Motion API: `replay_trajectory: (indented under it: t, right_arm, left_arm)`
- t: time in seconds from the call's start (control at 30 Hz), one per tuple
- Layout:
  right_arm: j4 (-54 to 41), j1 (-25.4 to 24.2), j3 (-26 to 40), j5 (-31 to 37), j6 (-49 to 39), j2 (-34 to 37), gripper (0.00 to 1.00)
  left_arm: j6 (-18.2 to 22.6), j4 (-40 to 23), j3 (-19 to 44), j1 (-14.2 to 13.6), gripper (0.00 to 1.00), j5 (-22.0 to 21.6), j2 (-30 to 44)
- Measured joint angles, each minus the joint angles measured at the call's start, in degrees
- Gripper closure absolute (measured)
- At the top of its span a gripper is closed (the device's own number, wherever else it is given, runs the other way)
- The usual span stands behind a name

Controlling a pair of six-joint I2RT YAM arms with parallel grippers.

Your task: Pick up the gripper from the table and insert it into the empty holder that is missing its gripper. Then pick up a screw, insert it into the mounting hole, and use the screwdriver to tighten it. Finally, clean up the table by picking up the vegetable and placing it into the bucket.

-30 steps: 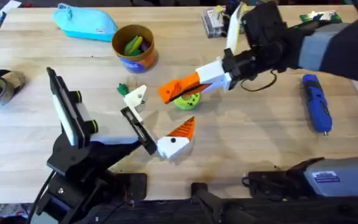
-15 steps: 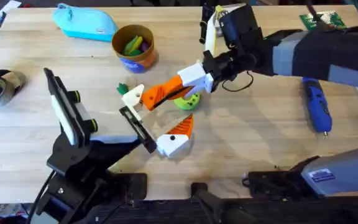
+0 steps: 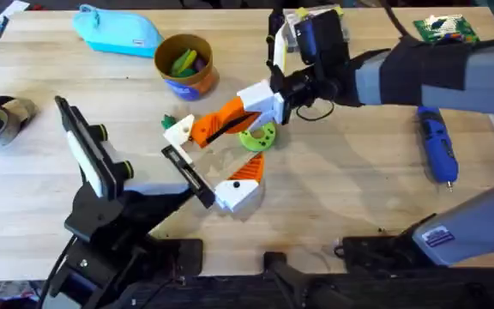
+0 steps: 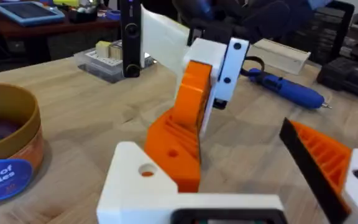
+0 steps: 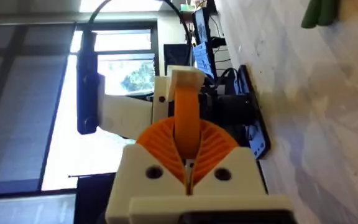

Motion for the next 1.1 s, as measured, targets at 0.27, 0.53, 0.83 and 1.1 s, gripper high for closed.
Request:
replay_trajectory:
  t: [0.27,0.53,0.83,1.1]
  right_arm:
    - [6.65,0.87,0.12,0.38,6.91,1.10,0.993]
    - [8.48,3.06,0.12,2.24,10.20,1.21,0.993]
    - [12.21,5.06,0.23,4.97,12.77,1.21,0.993]
    - [13.14,5.50,0.23,7.07,13.54,1.21,0.916]
  left_arm:
    - [-0.50,0.05,-0.01,0.00,0.006,-0.46,0.00]
    - [-0.60,0.03,-0.02,0.00,0.006,-0.90,0.00]
    - [-0.89,0.05,-0.02,0.35,0.006,-1.94,0.00]
    - [-0.79,0.01,-0.02,0.37,0.006,-2.59,0.00]
